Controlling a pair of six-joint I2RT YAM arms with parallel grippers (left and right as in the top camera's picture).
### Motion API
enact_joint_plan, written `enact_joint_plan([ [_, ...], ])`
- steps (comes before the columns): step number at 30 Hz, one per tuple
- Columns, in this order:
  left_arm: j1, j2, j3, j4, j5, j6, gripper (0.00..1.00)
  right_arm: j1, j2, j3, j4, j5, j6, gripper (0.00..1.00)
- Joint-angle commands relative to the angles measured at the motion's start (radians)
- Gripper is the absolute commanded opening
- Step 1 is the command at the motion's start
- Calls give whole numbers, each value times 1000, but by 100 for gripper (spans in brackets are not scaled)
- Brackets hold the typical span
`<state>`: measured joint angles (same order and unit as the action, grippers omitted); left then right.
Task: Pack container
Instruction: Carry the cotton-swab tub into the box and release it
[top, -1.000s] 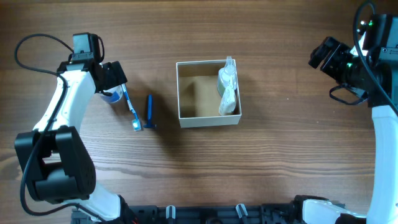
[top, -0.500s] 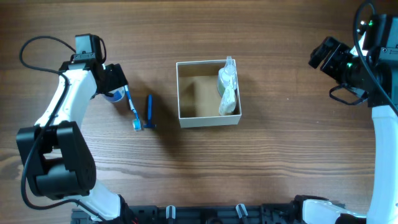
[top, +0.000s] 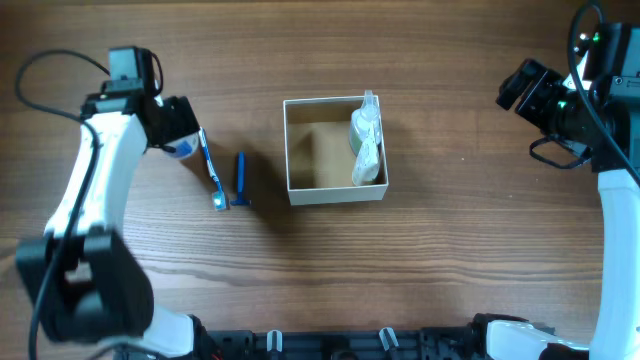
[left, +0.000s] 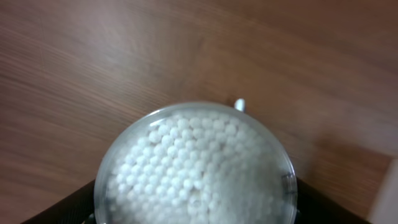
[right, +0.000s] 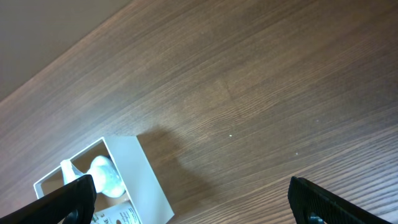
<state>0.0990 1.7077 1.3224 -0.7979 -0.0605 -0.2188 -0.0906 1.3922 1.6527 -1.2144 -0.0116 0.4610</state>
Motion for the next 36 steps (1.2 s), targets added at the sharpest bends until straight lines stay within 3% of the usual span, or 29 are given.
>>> enact_joint_plan([
  [1, -62, -193, 77, -23, 72, 6, 81, -2, 7, 9, 2, -13, 11, 100],
  [8, -290, -335, 77, -39, 157, -6, 80, -2, 7, 9, 2, -13, 11, 100],
  [16, -552, -255, 76, -33, 67, -63, 80, -2, 7, 9, 2, -13, 11, 100],
  [24, -619, -49, 76, 36, 6, -105, 80, -2, 7, 9, 2, -13, 11, 100],
  [36, -624, 186, 76, 205, 71, -108, 85, -2, 7, 9, 2, -13, 11, 100],
])
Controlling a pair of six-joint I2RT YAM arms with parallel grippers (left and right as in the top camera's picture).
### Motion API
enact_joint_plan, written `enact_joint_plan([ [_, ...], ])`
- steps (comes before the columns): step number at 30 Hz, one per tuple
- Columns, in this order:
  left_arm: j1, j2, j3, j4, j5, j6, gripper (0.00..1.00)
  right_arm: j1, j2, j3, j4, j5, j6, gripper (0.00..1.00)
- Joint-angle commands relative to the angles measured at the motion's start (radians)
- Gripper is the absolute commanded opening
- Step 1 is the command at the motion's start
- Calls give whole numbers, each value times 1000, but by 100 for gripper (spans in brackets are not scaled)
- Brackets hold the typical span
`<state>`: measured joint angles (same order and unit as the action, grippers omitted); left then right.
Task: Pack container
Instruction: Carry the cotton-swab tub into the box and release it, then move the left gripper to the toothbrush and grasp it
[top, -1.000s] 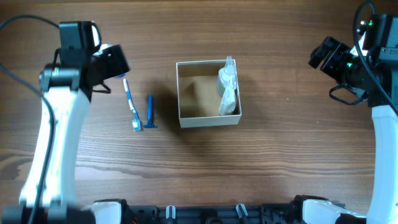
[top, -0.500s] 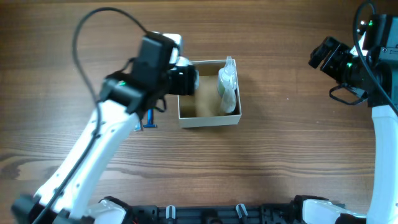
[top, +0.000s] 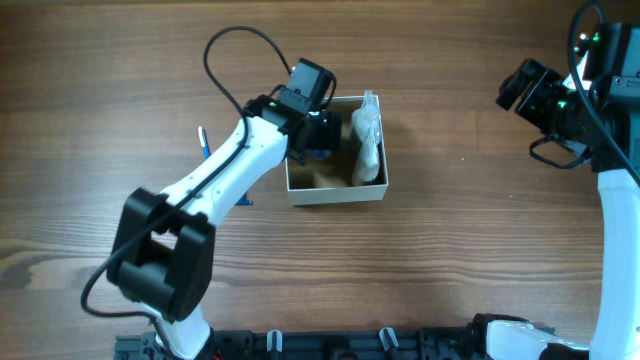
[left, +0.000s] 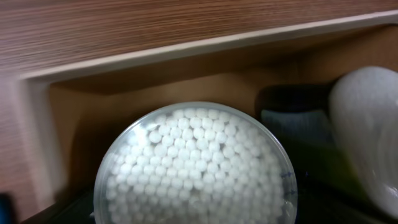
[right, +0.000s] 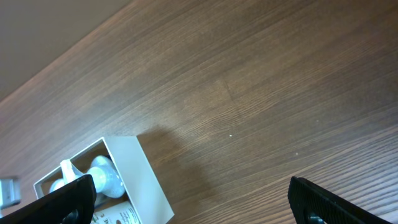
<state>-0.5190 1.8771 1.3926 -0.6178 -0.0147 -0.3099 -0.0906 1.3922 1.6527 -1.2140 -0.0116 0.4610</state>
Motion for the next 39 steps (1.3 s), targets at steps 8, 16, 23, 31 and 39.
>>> enact_joint_plan([
  [8, -15, 15, 6, 55, 24, -16, 100, -2, 7, 9, 2, -13, 11, 99],
  [16, 27, -85, 44, -92, 13, -13, 100, -2, 7, 9, 2, -13, 11, 100],
  [23, 151, -290, 57, -203, -50, -13, 100, -2, 7, 9, 2, -13, 11, 100],
  [31, 409, -305, 17, -389, -56, -71, 100, -2, 7, 9, 2, -13, 11, 100],
  [39, 550, -72, -105, -333, 29, -34, 95, -2, 7, 9, 2, -13, 11, 100],
])
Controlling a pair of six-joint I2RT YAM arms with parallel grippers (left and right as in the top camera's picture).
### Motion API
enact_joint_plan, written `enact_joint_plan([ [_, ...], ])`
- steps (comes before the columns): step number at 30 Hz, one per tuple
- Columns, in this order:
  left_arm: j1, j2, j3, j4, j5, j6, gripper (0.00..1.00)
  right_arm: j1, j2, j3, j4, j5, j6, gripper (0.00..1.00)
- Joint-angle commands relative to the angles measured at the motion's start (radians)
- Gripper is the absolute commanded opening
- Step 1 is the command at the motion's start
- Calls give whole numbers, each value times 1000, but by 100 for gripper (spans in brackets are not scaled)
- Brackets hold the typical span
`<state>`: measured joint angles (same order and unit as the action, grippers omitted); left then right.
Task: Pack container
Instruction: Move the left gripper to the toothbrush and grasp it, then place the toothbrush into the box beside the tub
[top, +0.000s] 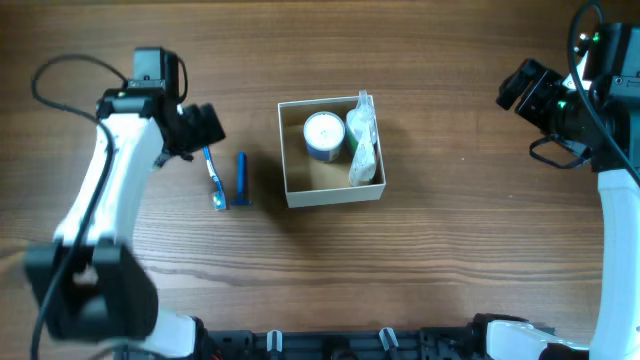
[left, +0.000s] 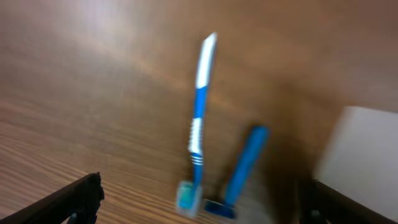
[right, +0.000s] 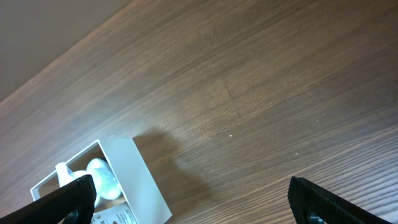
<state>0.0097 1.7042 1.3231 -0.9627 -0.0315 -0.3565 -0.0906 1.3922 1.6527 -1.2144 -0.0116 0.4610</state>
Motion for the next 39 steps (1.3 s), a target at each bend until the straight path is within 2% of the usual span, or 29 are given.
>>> enact_joint_plan([
  [1, 22, 123, -36, 15, 46, 13, 95, -2, 7, 9, 2, -13, 11, 100],
  [7, 18, 253, -36, 92, 46, 62, 93, -2, 7, 9, 2, -13, 11, 100],
  [10, 18, 287, -36, 103, 46, 61, 86, -2, 7, 9, 2, -13, 11, 100],
  [12, 18, 296, -36, 108, 46, 61, 76, -2, 7, 9, 2, -13, 11, 100],
  [21, 19, 283, -30, 79, 84, 60, 4, -2, 7, 9, 2, -13, 11, 100],
  [27, 18, 206, 55, -35, 84, 56, 4, -2, 7, 9, 2, -13, 11, 100],
  [31, 0, 78, 115, -90, 99, 56, 4, -2, 7, 9, 2, -13, 11, 100],
  [35, -60, -67, 131, -101, 156, 56, 4, -2, 7, 9, 2, -13, 11, 100],
  [39, -184, -169, 131, -75, 165, 57, 4, -2, 7, 9, 2, -13, 11, 100],
])
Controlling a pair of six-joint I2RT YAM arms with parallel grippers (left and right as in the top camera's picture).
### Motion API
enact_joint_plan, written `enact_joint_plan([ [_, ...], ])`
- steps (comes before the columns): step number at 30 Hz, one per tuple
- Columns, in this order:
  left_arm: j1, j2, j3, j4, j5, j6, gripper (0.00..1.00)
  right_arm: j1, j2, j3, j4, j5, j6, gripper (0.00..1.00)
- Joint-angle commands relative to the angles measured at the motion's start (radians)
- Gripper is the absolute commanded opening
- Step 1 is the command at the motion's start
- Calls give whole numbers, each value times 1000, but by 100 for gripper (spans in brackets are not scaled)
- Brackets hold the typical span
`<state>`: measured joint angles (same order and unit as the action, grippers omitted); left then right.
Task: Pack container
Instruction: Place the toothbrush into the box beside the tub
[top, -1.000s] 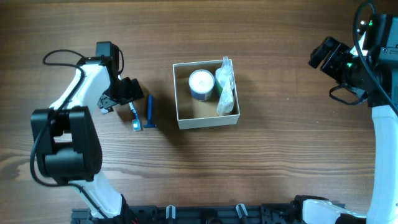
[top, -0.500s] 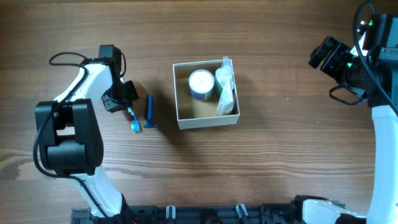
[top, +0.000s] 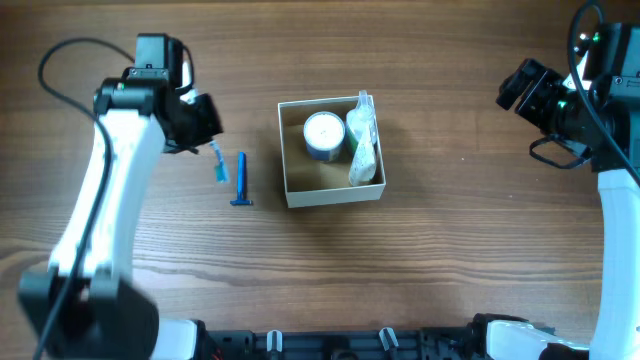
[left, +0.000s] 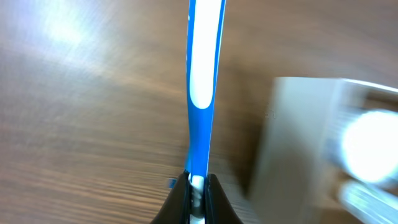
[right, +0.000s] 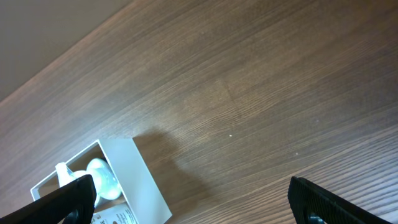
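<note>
My left gripper (left: 199, 186) is shut on a blue and white toothbrush (left: 203, 81), held up left of the box; overhead its brush end (top: 217, 170) pokes out below the gripper (top: 195, 122). The white open box (top: 333, 196) at mid table holds a round tub of cotton swabs (top: 323, 133) and white bottles and a tube (top: 364, 145). A blue razor (top: 240, 181) lies on the table left of the box. My right gripper (right: 186, 202) stands open at the far right, nothing between its fingers; the box corner (right: 134, 180) shows low in its view.
The wooden table (top: 450, 250) spreads around the box. My right arm (top: 600, 110) sits at the right edge, my left arm (top: 95, 220) runs down the left side.
My left gripper, open above the toothbrush and razor on the table, is now shut on the toothbrush and holds it up. The razor stays on the table. The right arm is still.
My left gripper held the tub of cotton swabs at the left beside the toothbrush and razor. Then it was over the box with the tub. Then the tub stood in the box and the gripper was back at the left, open. Now it holds the toothbrush.
</note>
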<state>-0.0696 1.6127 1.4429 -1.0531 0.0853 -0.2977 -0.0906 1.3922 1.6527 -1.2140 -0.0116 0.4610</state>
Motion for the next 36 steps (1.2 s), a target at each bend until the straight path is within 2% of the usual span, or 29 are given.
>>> enact_joint_plan([
  [1, -141, -89, 11, 30, 48, -2, 4, -2, 7, 9, 2, -13, 11, 100],
  [5, -278, -87, 6, 106, 24, -2, 4, -2, 7, 9, 2, -13, 11, 100],
  [11, -442, -5, -21, 238, -148, -22, 4, -2, 7, 9, 2, -13, 11, 100],
  [14, -468, 63, -21, 252, -201, -33, 7, -2, 7, 9, 2, -13, 11, 100],
  [20, -468, 185, -21, 249, -203, -92, 8, -2, 7, 9, 2, -13, 11, 100],
  [27, -446, 162, -16, 190, -211, -163, 13, -2, 7, 9, 2, -13, 11, 100],
  [29, -434, 128, -10, 167, -210, -180, 18, -2, 7, 9, 2, -13, 11, 100],
  [32, -410, 50, -5, 137, -206, -182, 39, -2, 7, 9, 2, -13, 11, 100],
  [34, -399, 5, -5, 111, -206, -182, 56, -2, 7, 9, 2, -13, 11, 100],
  [36, -383, -27, -5, 72, -211, -181, 61, -2, 7, 9, 2, -13, 11, 100],
])
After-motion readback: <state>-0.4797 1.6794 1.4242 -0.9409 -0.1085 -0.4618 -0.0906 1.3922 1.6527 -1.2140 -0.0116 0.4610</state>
